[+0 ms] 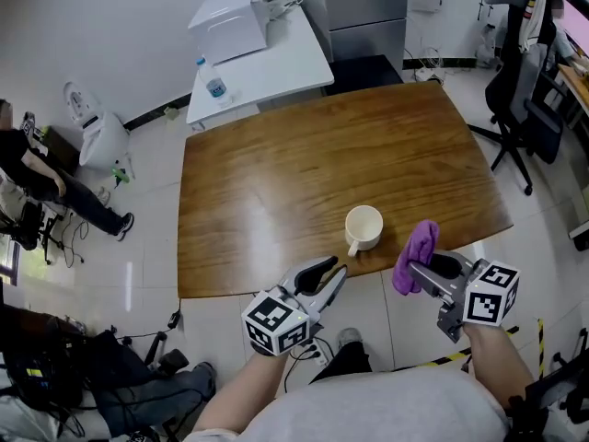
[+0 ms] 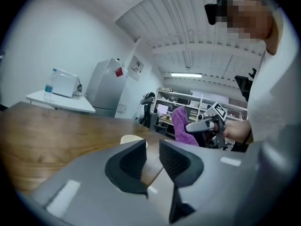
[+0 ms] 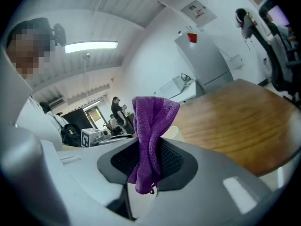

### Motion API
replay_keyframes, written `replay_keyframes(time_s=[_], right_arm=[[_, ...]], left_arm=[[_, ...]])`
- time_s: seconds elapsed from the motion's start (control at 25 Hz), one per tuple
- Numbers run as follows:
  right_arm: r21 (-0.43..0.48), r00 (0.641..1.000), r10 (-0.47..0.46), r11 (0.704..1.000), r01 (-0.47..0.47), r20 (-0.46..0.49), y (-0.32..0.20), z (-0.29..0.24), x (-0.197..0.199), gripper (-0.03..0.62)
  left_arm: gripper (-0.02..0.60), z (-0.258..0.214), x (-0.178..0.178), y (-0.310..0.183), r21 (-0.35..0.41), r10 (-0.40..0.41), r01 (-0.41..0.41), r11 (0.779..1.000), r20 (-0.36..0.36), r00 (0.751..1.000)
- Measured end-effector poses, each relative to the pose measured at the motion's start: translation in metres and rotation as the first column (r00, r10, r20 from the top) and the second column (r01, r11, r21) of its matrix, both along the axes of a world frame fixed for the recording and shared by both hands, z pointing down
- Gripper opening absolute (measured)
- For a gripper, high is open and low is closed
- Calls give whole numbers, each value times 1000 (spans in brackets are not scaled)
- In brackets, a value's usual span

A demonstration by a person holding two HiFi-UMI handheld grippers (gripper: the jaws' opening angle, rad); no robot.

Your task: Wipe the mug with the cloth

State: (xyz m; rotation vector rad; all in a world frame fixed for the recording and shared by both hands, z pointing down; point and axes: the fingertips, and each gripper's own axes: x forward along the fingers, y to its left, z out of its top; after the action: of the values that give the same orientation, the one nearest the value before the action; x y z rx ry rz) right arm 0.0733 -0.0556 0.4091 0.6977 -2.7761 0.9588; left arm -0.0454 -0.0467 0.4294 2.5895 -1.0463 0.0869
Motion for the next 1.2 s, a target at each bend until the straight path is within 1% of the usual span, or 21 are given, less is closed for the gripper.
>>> replay_keyframes(time_s=[0.12, 0.2, 0.28, 0.44, 0.52, 0.6, 0.68, 0.76, 0.84, 0.96, 1.08, 1.2], right_arm=[[111, 996, -91, 990, 92, -17, 44, -29, 5, 106], [155, 989, -143, 977, 146, -32, 80, -38, 18, 106], [181, 980, -190, 963, 198, -58, 120, -43, 37, 106], [234, 954, -264, 928, 291, -141, 209, -51, 79, 106], [240, 948, -274, 921, 307, -162, 249, -55, 96, 106], [243, 946, -266, 921, 306, -185, 281, -58, 107, 106], [253, 946, -258, 919, 303, -197, 297, -65, 112, 106], [259, 948, -262, 917, 303, -182, 305, -76, 115, 106], [254, 949, -269, 918, 304, -166, 316, -81, 120, 106], [237, 945, -279, 919, 314, -169, 332, -82, 128, 106], [230, 944, -278, 921, 315, -179, 344, -87, 121, 106], [239, 941, -276, 917, 319, -195, 355, -88, 102, 106]], left_arm=[[3, -39, 9, 45, 94, -20, 18, 995, 23, 1000], [3, -56, 27, 80, 126, -38, 31, 992, 55, 998], [3, -65, 54, 121, 127, -61, 50, 991, 81, 995], [3, -77, 107, 209, 95, -103, 96, 991, 68, 992], [3, -82, 124, 250, 84, -114, 108, 991, 76, 991], [3, -88, 132, 282, 69, -113, 107, 992, 77, 991], [3, -98, 136, 301, 66, -108, 103, 992, 75, 991], [3, -108, 138, 311, 67, -116, 110, 992, 85, 990], [3, -112, 144, 321, 57, -117, 113, 992, 86, 989], [3, -114, 153, 335, 39, -115, 112, 993, 84, 990], [3, -116, 150, 347, 33, -103, 101, 994, 90, 991], [3, -114, 138, 356, 23, -83, 81, 996, 106, 991]])
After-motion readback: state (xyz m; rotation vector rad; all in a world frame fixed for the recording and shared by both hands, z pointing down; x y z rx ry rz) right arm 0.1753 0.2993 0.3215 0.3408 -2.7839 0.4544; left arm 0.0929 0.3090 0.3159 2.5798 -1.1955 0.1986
